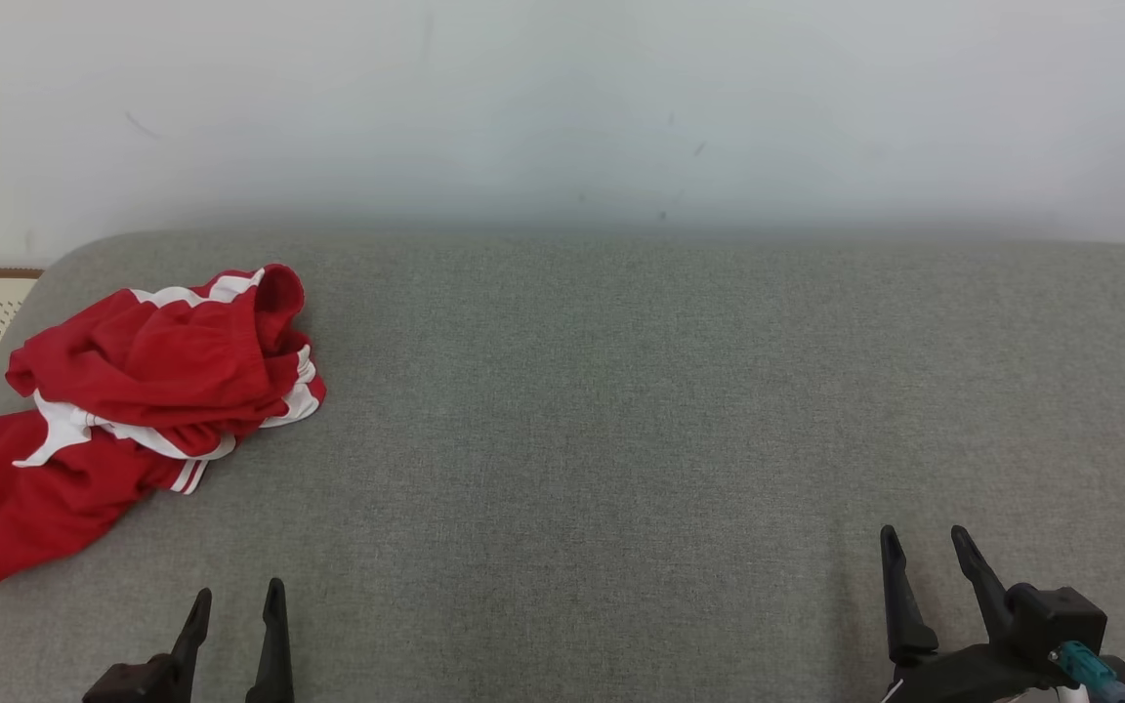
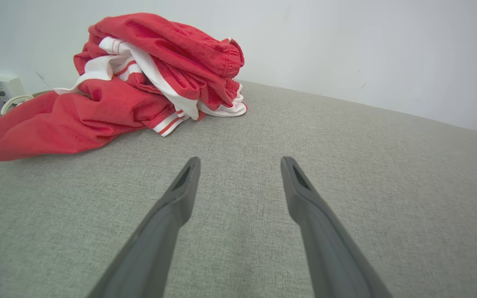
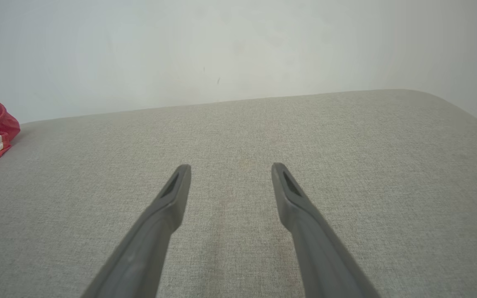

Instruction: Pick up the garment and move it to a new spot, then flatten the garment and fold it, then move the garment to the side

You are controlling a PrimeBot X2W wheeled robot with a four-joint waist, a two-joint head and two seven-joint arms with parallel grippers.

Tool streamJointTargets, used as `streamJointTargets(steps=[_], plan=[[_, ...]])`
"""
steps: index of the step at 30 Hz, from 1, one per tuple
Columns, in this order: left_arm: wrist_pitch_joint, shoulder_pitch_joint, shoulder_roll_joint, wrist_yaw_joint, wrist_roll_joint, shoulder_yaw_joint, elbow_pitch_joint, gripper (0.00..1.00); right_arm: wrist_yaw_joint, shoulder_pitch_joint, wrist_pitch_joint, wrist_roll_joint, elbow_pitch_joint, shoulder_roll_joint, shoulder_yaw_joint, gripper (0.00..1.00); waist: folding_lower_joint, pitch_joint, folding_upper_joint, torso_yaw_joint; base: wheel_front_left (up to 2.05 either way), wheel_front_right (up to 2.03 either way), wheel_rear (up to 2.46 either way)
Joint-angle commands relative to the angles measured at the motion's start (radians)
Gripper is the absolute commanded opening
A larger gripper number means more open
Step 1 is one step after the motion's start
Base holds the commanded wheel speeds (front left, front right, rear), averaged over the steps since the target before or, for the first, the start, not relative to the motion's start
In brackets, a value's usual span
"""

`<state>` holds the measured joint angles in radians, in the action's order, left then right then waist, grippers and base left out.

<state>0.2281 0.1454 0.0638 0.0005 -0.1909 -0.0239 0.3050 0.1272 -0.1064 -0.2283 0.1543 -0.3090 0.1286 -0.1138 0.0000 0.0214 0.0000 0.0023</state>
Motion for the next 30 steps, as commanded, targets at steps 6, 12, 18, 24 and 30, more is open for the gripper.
streamJointTargets(steps=[6, 12, 18, 24, 30], plan=[[0.017, -0.001, 0.001, -0.006, 0.069, -0.008, -0.005, 1.00, 0.005, 0.010, -0.016, -0.065, 0.003, -0.005, 0.002, 1.00, 0.0000, 0.003, 0.0000, 0.001, 0.00, 0.00, 0.00], [0.028, -0.004, -0.003, -0.012, 0.109, -0.010, 0.003, 1.00, 0.005, 0.008, -0.028, -0.116, 0.018, -0.004, 0.005, 1.00, 0.0000, 0.005, 0.0000, 0.006, 0.00, 0.00, 0.00], [0.040, 0.012, -0.009, -0.007, 0.133, -0.009, 0.021, 1.00, 0.005, 0.019, -0.038, -0.164, 0.025, -0.009, 0.000, 1.00, 0.0000, 0.003, 0.0000, 0.051, 0.00, 0.00, 0.00], [0.039, 0.009, -0.012, -0.011, 0.110, -0.032, 0.032, 1.00, 0.005, 0.016, -0.038, -0.142, 0.020, -0.015, -0.031, 1.00, 0.0000, 0.009, 0.0000, 0.141, 0.00, 0.00, 0.00], [0.038, 0.015, -0.013, -0.018, 0.086, -0.043, 0.056, 1.00, 0.005, 0.012, -0.037, -0.127, 0.014, -0.022, -0.048, 1.00, 0.0000, 0.016, 0.0000, 0.259, 0.00, 0.00, 0.00]])
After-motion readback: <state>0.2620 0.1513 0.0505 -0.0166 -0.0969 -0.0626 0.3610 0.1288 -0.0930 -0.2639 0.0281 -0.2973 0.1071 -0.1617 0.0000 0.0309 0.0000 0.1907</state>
